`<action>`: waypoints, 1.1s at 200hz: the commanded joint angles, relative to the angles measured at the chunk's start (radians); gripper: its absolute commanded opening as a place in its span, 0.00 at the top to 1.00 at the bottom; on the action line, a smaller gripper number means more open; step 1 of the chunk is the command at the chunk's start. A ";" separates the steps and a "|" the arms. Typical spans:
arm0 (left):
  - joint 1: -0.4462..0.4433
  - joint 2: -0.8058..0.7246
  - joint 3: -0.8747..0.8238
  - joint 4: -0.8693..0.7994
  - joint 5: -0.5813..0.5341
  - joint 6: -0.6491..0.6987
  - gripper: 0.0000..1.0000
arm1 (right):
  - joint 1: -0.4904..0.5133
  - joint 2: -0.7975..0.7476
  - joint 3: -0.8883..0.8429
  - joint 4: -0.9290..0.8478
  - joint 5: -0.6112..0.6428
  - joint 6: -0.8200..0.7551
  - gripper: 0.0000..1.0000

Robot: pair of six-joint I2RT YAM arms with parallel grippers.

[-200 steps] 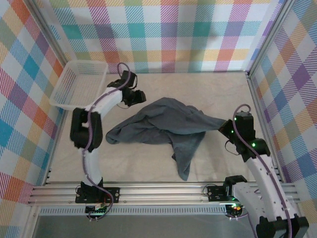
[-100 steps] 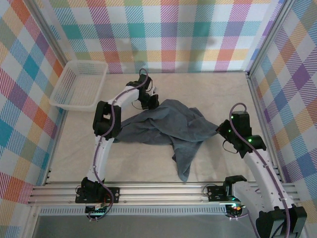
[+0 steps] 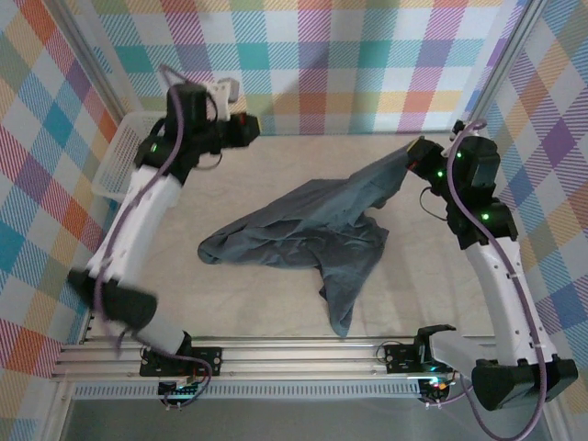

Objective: Fold the inside-out t-shirt

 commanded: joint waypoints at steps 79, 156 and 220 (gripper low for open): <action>-0.112 0.164 -0.438 0.087 -0.205 0.015 0.34 | -0.003 -0.531 -0.668 -0.192 0.198 0.127 1.00; -0.071 0.754 0.085 0.018 -0.041 0.152 0.34 | -0.003 -0.402 -0.628 -0.129 0.047 0.111 1.00; -0.065 0.751 0.114 0.020 0.035 0.148 1.00 | -0.003 -0.389 -0.626 -0.105 0.038 0.130 1.00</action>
